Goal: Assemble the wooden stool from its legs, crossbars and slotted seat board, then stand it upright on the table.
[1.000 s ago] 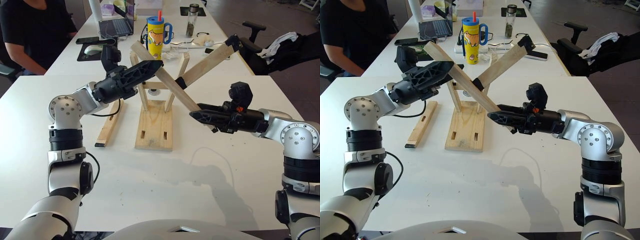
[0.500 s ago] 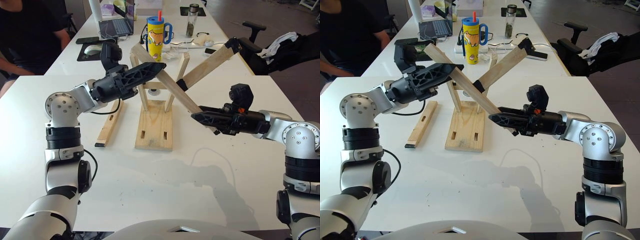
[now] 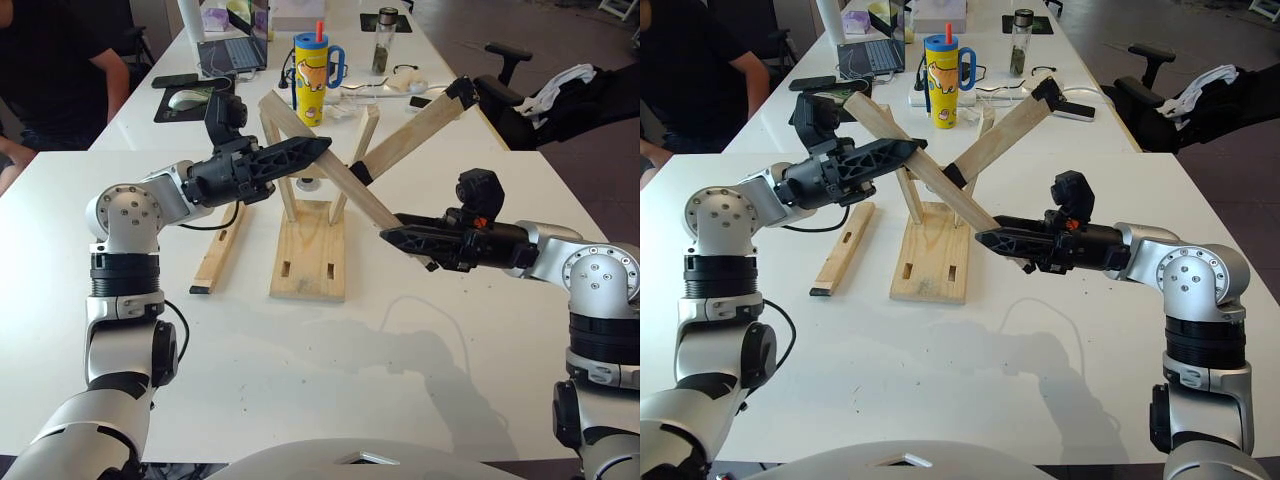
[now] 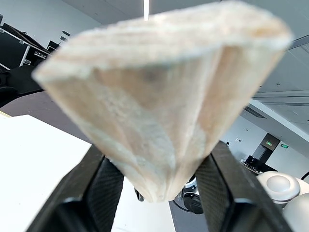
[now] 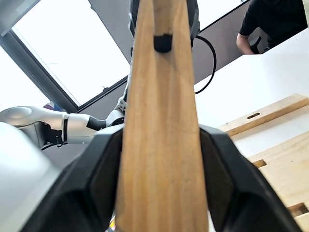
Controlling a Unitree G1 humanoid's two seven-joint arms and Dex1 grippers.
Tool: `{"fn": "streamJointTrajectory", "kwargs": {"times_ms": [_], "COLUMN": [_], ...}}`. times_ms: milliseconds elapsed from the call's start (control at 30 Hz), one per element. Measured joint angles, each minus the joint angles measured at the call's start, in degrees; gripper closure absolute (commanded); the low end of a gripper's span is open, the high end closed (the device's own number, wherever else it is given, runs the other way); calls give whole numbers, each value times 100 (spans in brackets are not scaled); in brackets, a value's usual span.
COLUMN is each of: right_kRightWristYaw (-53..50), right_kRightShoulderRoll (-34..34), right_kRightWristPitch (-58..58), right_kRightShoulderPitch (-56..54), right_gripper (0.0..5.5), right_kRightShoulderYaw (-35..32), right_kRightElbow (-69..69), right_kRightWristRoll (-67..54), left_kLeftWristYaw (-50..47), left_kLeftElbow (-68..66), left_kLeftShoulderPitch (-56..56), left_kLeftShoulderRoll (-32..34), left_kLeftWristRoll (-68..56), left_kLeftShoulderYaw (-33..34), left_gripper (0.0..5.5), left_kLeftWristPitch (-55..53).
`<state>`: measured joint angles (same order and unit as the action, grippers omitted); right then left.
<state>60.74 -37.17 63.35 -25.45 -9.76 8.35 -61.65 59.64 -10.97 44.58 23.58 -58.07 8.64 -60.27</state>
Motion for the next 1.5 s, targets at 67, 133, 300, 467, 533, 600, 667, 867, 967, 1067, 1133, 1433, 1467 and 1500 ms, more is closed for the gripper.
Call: {"fn": "streamJointTrajectory", "kwargs": {"times_ms": [67,133,300,467,533,600,667,867,967,1067,1133,1433,1467,1500], "right_kRightWristYaw": [5,6,199,375,268,-87,-531,-1533,-1966,-2259,-2338,-2232,-2154,-2037], "right_kRightShoulderRoll": [0,1,-105,-450,-456,-384,-82,832,1009,1122,1105,460,424,404], "right_kRightWristPitch": [0,-1,-40,-699,-1122,-1902,-2733,-5201,-5829,-6156,-6324,-6649,-6644,-6578], "right_kRightShoulderPitch": [1,2,186,974,1154,1313,1437,1474,1439,1290,1211,987,986,992], "right_gripper": [233,200,177,177,177,177,177,177,177,177,177,177,177,177], "right_kRightShoulderYaw": [-3,-4,-47,218,441,912,1424,3175,3448,3498,3456,2982,2904,2839], "right_kRightElbow": [-3,-25,-42,-75,-130,-96,11,-446,-979,-1330,-1477,-1881,-1900,-1894], "right_kRightWristRoll": [-4,-2,1,897,1380,2291,3165,5601,6289,6612,6772,7016,6972,6881], "left_kLeftWristYaw": [87,128,126,113,132,216,366,837,950,1000,1026,708,634,572], "left_kLeftElbow": [-43,-69,-204,-397,-476,-661,-871,-1603,-1784,-1820,-1760,-1057,-931,-802], "left_kLeftShoulderPitch": [-13,-67,-225,-237,-238,-238,-235,272,450,457,447,-203,-291,-372], "left_kLeftShoulderRoll": [16,46,270,725,918,1203,1564,1987,1862,1695,1648,1485,1439,1390], "left_kLeftWristRoll": [82,133,331,431,465,546,708,1156,1310,1381,1391,1387,1392,1396], "left_kLeftShoulderYaw": [-17,0,180,663,806,882,943,799,648,535,525,651,652,653], "left_gripper": [346,346,346,346,346,346,346,346,346,346,346,347,347,347], "left_kLeftWristPitch": [61,126,286,463,497,543,607,948,1093,1127,1133,1217,1256,1305]}}
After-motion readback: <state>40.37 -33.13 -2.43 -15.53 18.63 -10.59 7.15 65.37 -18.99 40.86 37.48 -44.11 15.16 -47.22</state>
